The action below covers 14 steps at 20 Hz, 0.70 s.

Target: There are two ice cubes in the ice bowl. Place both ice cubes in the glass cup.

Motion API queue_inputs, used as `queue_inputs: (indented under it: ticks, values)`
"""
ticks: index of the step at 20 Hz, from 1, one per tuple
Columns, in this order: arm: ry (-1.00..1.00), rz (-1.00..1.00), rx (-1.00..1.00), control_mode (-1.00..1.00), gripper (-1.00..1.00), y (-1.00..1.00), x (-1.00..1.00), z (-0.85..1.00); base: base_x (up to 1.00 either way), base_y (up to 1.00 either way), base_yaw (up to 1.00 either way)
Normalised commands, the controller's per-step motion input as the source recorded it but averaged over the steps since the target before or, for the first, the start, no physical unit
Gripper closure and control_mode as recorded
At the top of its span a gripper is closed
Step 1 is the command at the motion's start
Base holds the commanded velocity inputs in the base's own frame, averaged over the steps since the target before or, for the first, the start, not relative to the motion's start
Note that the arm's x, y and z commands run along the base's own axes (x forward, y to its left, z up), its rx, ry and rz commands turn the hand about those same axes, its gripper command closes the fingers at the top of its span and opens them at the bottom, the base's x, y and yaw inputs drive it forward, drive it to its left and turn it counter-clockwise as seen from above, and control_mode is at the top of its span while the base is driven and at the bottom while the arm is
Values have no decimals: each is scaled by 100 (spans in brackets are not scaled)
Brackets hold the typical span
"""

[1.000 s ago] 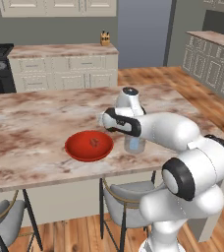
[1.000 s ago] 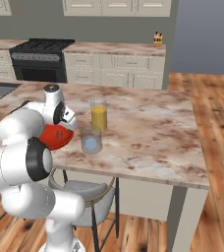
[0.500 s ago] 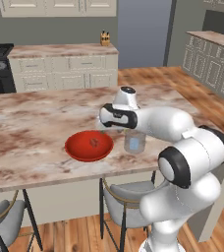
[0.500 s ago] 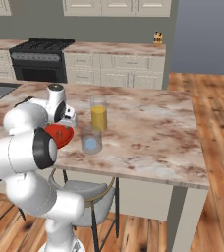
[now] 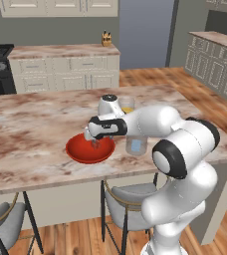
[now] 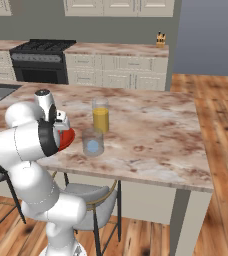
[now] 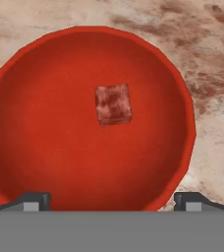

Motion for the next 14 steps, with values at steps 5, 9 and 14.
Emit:
queue_inputs:
  ticks: [5, 9, 14]
  values:
    - [0, 0, -6, -100, -100, 13, 22, -30, 0, 0, 0]
    - [0, 0, 0, -100, -100, 0, 36, -15, 0, 0, 0]
    - [0, 0, 0, -100, -100, 0, 40, -23, 0, 0, 0]
